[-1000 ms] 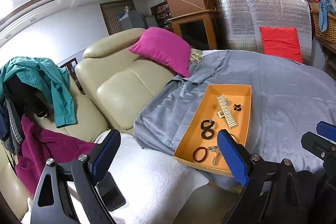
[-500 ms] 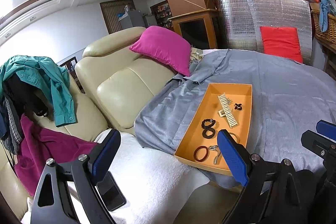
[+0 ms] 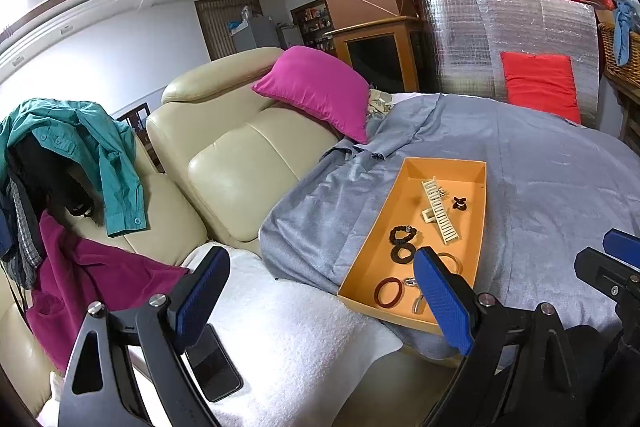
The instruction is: Organize jewelry
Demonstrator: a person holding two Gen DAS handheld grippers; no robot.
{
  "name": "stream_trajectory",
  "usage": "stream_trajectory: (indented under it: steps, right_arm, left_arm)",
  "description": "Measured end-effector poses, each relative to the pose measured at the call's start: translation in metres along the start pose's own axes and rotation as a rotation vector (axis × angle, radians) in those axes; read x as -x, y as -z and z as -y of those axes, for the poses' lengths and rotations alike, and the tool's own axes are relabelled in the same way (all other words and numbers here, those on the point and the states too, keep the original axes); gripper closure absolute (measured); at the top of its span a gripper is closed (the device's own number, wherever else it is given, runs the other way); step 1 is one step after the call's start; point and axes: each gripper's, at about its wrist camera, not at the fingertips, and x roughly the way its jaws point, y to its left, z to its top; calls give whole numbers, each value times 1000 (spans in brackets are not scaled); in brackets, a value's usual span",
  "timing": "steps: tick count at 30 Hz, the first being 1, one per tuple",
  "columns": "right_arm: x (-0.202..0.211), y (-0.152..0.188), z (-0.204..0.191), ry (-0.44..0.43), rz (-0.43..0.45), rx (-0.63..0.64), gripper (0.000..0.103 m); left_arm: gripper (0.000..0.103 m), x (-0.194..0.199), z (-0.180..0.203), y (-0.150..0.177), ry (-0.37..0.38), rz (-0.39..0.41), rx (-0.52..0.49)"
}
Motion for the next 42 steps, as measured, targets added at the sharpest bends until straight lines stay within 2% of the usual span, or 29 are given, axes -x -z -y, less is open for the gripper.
stream_trajectory:
  steps: [22,42]
  right_arm:
    - [-11,-10,-9,4,-10,24,44]
    - [-48,-23,-6,7,-39,16,44]
  left_arm:
    - [10,-10,-7,3,-18,-21,27]
    - [10,-44,-6,3,-27,-80,12]
